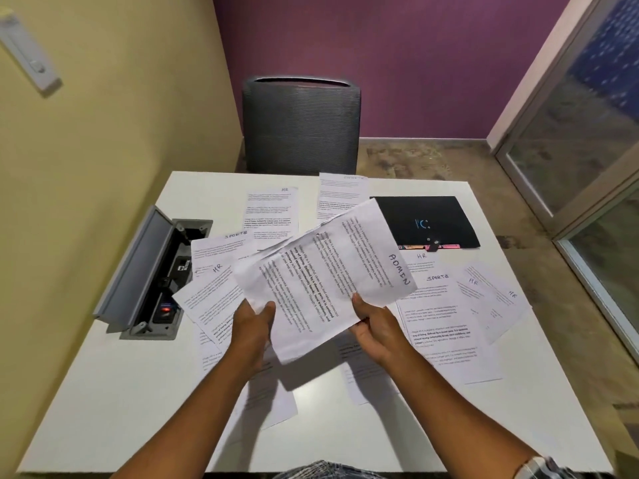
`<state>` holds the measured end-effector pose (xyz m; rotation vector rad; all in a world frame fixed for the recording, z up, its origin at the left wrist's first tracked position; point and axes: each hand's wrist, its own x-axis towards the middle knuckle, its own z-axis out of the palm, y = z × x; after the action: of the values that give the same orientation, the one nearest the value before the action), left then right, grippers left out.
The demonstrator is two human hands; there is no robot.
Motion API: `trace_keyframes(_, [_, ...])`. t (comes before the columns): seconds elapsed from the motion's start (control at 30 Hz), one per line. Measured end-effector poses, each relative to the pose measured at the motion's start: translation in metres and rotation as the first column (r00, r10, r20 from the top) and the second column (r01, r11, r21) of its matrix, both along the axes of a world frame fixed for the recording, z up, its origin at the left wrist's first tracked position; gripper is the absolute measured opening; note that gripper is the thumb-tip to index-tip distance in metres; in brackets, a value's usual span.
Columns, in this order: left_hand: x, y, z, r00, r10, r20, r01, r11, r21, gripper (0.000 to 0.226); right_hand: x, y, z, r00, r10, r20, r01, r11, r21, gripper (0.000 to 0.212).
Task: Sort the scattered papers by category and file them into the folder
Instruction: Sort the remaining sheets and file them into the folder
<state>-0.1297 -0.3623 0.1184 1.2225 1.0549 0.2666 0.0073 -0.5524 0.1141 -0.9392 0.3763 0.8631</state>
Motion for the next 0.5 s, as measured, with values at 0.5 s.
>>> trace_keyframes(0.5, [-0.013, 0.009, 0.01, 0.993, -0.032, 0.113, -0.015, 0.92, 0.393, 0.036, 0.032, -0.022, 0.035, 0.722, 0.235, 0.651, 0.148, 0.867, -0.477, 0.034])
